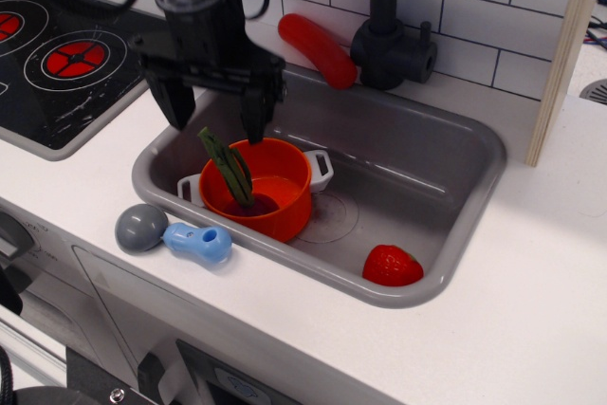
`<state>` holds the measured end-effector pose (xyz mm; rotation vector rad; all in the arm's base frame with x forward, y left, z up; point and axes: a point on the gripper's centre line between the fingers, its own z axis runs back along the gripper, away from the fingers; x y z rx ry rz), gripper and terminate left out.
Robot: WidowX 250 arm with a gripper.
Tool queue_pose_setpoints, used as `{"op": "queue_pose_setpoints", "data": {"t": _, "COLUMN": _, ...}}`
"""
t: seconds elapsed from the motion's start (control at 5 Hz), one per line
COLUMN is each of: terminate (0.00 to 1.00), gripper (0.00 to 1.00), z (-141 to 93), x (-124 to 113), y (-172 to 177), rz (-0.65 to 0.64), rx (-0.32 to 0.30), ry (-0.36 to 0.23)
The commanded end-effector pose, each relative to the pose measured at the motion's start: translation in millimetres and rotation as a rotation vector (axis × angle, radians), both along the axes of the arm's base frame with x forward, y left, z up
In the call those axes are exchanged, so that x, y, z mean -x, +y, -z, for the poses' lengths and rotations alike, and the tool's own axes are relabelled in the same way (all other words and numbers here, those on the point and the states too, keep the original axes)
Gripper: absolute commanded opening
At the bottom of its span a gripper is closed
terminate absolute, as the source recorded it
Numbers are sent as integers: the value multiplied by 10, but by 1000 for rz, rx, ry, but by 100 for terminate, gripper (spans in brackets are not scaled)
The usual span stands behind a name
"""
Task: Take beet from pot sink
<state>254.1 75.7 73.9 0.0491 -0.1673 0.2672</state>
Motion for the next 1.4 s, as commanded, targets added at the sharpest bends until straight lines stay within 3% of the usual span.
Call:
{"op": "queue_pose_setpoints", "data": {"t": 0.0, "terminate": 0, "gripper": 100, "z": 178, "x": 7, "y": -41, "rz": -2, "rx": 43, "ry": -26}}
{"op": "queue_pose_setpoints", "data": {"t": 0.2, "terminate": 0, "gripper": 100, "z": 276, "x": 7, "y": -93, "rz": 9, "rx": 0, "ry": -3}}
{"op": "queue_pose_setpoints", "data": {"t": 0.4, "terminate": 0, "gripper": 0, "z": 315, "x": 1, "y": -123, "rz": 4, "rx": -47, "ry": -14}}
{"op": "queue_pose_setpoints", "data": {"t": 1.0, "terminate": 0, "gripper": 0, "z": 185, "x": -89, "y": -92, "rz": -48, "rx": -39, "ry": -37}}
{"op": "queue_pose_setpoints", "data": {"t": 1.2, "terminate": 0, "gripper": 0, "z": 101, "x": -146, "y": -63, "rz": -125, "rx": -32, "ry": -136}}
